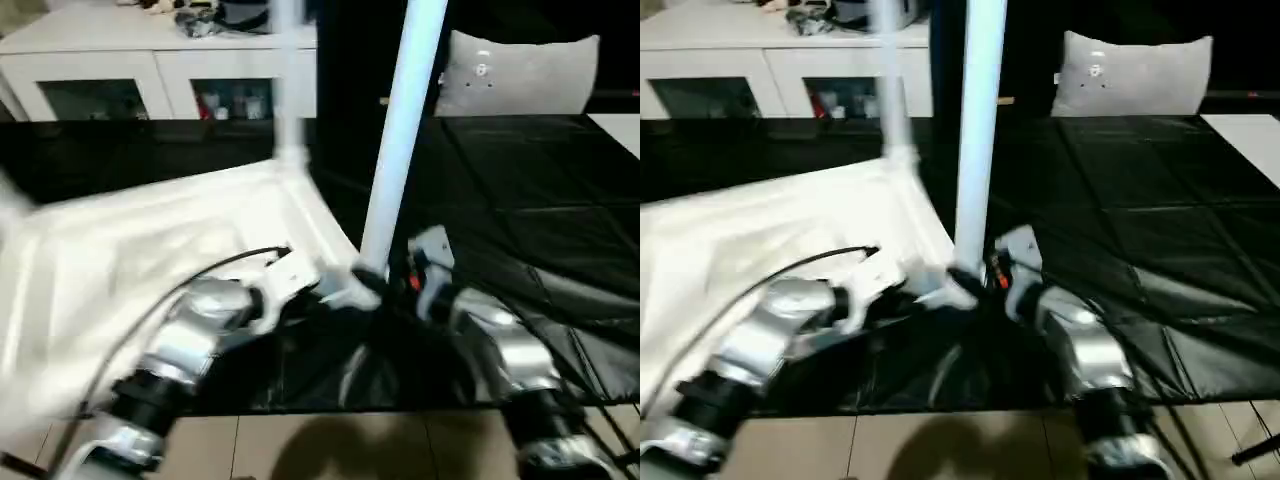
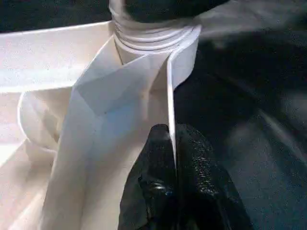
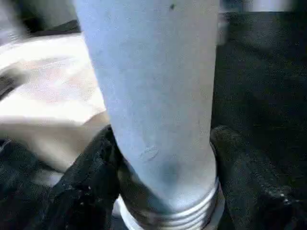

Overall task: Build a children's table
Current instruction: Rotate leg to tighten

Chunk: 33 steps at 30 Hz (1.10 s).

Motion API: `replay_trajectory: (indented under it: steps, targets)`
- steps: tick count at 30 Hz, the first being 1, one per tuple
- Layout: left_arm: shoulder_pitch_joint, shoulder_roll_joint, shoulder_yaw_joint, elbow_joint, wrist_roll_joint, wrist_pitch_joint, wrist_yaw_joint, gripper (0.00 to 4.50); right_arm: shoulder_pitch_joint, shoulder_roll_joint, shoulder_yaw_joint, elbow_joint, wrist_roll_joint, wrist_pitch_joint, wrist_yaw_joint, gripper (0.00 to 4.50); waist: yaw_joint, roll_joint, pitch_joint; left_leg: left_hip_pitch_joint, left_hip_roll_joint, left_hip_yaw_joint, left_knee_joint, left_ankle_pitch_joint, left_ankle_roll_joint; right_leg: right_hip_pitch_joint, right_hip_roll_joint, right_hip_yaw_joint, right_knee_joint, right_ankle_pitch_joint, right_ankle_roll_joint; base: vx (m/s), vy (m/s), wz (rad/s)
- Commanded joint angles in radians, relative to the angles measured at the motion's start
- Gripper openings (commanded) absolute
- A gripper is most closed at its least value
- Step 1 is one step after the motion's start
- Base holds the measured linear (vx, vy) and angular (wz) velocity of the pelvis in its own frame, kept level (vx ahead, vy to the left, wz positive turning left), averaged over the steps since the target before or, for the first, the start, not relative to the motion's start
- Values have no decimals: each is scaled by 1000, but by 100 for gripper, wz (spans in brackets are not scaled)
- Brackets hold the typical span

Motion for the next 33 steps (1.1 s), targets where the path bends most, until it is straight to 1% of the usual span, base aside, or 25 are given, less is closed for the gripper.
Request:
replay_trajectory:
  steps: [1, 3, 4, 5, 6, 7, 8, 9, 10, 12, 13, 14, 17, 18, 19, 20, 21, 22, 23, 26, 27, 30, 31, 32, 33]
  targets:
    - [-50, -95, -35, -43, -13, -17, 78, 0, -24, 72, 41, 118, -26, 58, -112, 256, 4, -4, -46, -9, 6, 2, -75, -251, 24, 46, -60, 42, -108, -446, -112, 0, 0, 0]
    - [-62, -121, -35, -42, -2, 1, 117, 0, -43, 81, 27, 147, -33, 47, -146, 256, 6, -2, -48, -11, 5, 3, -74, -235, 30, 47, -59, 42, -107, -431, -110, 0, 0, 0]
    - [-63, -127, -36, -46, 3, 9, 127, 0, -45, 84, 19, 152, -31, 33, -143, 256, 8, 1, -50, -14, 7, 2, -74, -224, 33, 49, -61, 44, -104, -401, -115, 0, 0, 0]
    - [-62, -129, -38, -51, 7, 14, 130, 0, -44, 85, 15, 151, -32, 16, -142, 304, 10, 1, -54, -14, 10, 3, -73, -210, 38, 48, -60, 46, -100, -353, -124, 0, 0, 0]
    - [-58, -129, -39, -58, 15, 22, 135, 0, -43, 88, 6, 149, -33, -5, -143, 304, 11, 1, -56, -14, 11, 3, -72, -197, 40, 49, -60, 47, -96, -319, -134, 0, 0, 0]
    - [-55, -125, -41, -62, 22, 25, 138, 0, -40, 90, -1, 144, -32, -21, -138, 316, 11, 3, -57, -21, 12, 3, -71, -175, 46, 53, -60, 47, -88, -260, -152, 0, 0, 0]
    - [-53, -117, -39, -60, 27, 22, 138, 0, -32, 85, -1, 132, -32, -31, -126, 334, 12, 3, -57, -20, 12, 5, -70, -168, 52, 52, -60, 47, -87, -232, -166, 0, 0, 0]
    - [-52, -115, -38, -59, 29, 20, 139, 0, -30, 83, 0, 128, -32, -34, -124, 334, 13, 4, -59, -21, 12, 4, -69, -162, 53, 55, -61, 47, -85, -219, -171, 0, 0, 0]
    - [-50, -103, -32, -51, 36, 2, 144, 0, -14, 68, 5, 110, -36, -57, -105, 345, 16, 4, -61, -22, 12, 5, -67, -144, 60, 56, -60, 47, -81, -191, -178, 0, 0, 0]
    - [-50, -91, -17, -36, 30, -17, 142, 0, 16, 37, 14, 75, -28, -79, -61, 360, 22, 5, -59, -21, 12, 7, -66, -146, 69, 56, -61, 46, -83, -191, -175, 0, 0, 0]
    - [-51, -85, -9, -28, 24, -22, 139, 0, 32, 18, 18, 55, -25, -92, -35, 368, 26, 3, -59, -23, 12, 8, -67, -146, 73, 58, -61, 47, -85, -199, -168, 0, 0, 0]
    - [-51, -78, -2, -20, 20, -27, 135, 0, 47, 0, 18, 34, -14, -97, -4, 379, 30, 5, -58, -21, 12, 8, -67, -144, 76, 57, -61, 46, -86, -208, -164, 0, 0, 0]
    - [-51, -49, -1, -2, 8, -53, 100, 0, 83, -49, 3, -34, 24, -99, 86, 405, 34, 2, -56, -22, 11, 9, -69, -158, 82, 57, -62, 46, -92, -264, -144, 0, 0, 0]
    - [-50, -41, 1, 0, 0, -62, 84, 0, 93, -67, 2, -54, 33, -100, 120, 405, 35, 0, -54, -24, 9, 8, -69, -157, 84, 60, -61, 44, -94, -276, -137, 0, 0, 0]
    - [-46, -32, 2, 1, -13, -75, 58, 0, 106, -98, 1, -79, 42, -103, 165, 429, 35, 1, -55, -26, 10, 8, -68, -152, 86, 60, -62, 45, -93, -283, -130, 0, 0, 0]
    - [-44, -19, -2, 5, -20, -89, 33, 0, 117, -130, 5, -102, 51, -104, 214, 429, 37, 4, -54, -24, 10, 8, -67, -150, 90, 58, -62, 45, -94, -290, -130, 0, 0, 0]
    - [-43, -10, -5, 7, -22, -98, 18, 0, 124, -152, 8, -116, 57, -106, 245, 429, 38, 3, -54, -25, 9, 9, -66, -147, 93, 58, -61, 45, -95, -289, -130, 0, 0, 0]
    - [-42, 2, -11, 11, -22, -110, 0, 0, 126, -173, 11, -127, 61, -100, 270, 445, 38, 3, -55, -25, 11, 8, -66, -144, 99, 57, -61, 46, -93, -279, -134, 0, 0, 0]
    - [-41, 19, -20, 18, -22, -128, -27, 0, 127, -218, 17, -146, 67, -82, 320, 445, 39, 4, -54, -25, 11, 8, -65, -145, 103, 57, -59, 45, -93, -280, -135, 0, 0, 0]
    - [-38, 59, -38, 28, -27, -174, -91, 0, 124, -274, 30, -168, 68, -66, 385, 445, 40, 3, -55, -24, 11, 8, -64, -138, 106, 56, -60, 45, -93, -282, -137, 0, 0, 0]
    - [-40, 84, -50, 38, -28, -212, -129, 0, 118, -298, 37, -175, 66, -72, 418, 445, 41, 2, -55, -24, 10, 8, -64, -139, 108, 56, -60, 44, -94, -285, -137, 0, 0, 0]
    - [-44, 120, -67, 54, -29, -265, -194, 0, 105, -336, 44, -173, 63, -90, 472, 445, 44, 2, -56, -22, 15, 9, -63, -135, 109, 52, -60, 46, -89, -267, -152, 0, 0, 0]
    - [-47, 133, -73, 60, -29, -284, -216, 0, 99, -344, 47, -168, 63, -98, 492, 445, 46, -2, -56, -22, 16, 9, -64, -132, 110, 53, -60, 46, -88, -258, -157, 0, 0, 0]
    - [-53, 158, -87, 70, -30, -322, -260, 0, 89, -356, 52, -159, 64, -112, 524, 445, 49, 0, -57, -22, 17, 9, -63, -127, 110, 53, -62, 45, -85, -247, -163, 0, 0, 0]
    - [-53, 160, -88, 72, -30, -326, -264, 0, 88, -357, 53, -159, 65, -112, 527, 445, 49, 0, -58, -22, 16, 8, -63, -127, 111, 53, -62, 45, -84, -246, -165, 0, 0, 0]
